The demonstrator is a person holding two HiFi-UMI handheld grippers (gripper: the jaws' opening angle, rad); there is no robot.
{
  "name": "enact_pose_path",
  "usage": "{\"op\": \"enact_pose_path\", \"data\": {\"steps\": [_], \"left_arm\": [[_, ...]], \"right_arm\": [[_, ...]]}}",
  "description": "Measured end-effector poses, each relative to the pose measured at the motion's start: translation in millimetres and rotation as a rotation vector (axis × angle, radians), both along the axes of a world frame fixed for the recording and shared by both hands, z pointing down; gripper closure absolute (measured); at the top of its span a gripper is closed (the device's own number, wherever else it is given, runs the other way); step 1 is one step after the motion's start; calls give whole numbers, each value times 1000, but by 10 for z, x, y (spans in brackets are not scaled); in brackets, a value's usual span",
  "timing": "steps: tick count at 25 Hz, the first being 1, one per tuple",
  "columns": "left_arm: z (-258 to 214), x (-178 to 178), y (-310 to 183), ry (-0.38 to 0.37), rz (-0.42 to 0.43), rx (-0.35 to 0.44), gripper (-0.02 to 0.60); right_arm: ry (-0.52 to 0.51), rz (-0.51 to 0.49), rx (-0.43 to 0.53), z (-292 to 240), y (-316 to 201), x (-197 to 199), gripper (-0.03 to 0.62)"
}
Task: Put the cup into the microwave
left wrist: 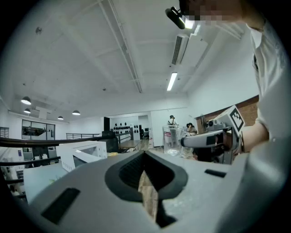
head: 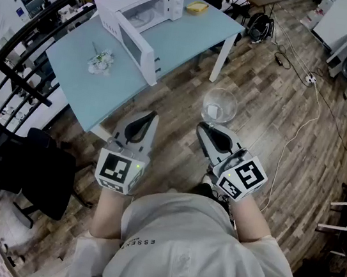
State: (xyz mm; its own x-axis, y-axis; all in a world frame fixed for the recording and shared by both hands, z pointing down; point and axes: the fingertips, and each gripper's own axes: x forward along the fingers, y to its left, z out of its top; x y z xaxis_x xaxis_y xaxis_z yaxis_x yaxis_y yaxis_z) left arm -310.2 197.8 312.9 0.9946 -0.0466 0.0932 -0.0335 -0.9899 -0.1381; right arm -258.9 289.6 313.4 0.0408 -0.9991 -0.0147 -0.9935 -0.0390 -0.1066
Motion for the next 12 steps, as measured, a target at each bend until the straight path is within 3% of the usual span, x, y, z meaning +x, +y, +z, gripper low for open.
{"op": "enact_pose_path", "data": {"steps": [12], "left_arm": [[64, 26, -93, -7, 17, 1, 580]], "right_arm": [[-20, 11, -10, 59, -98, 32, 562]]}}
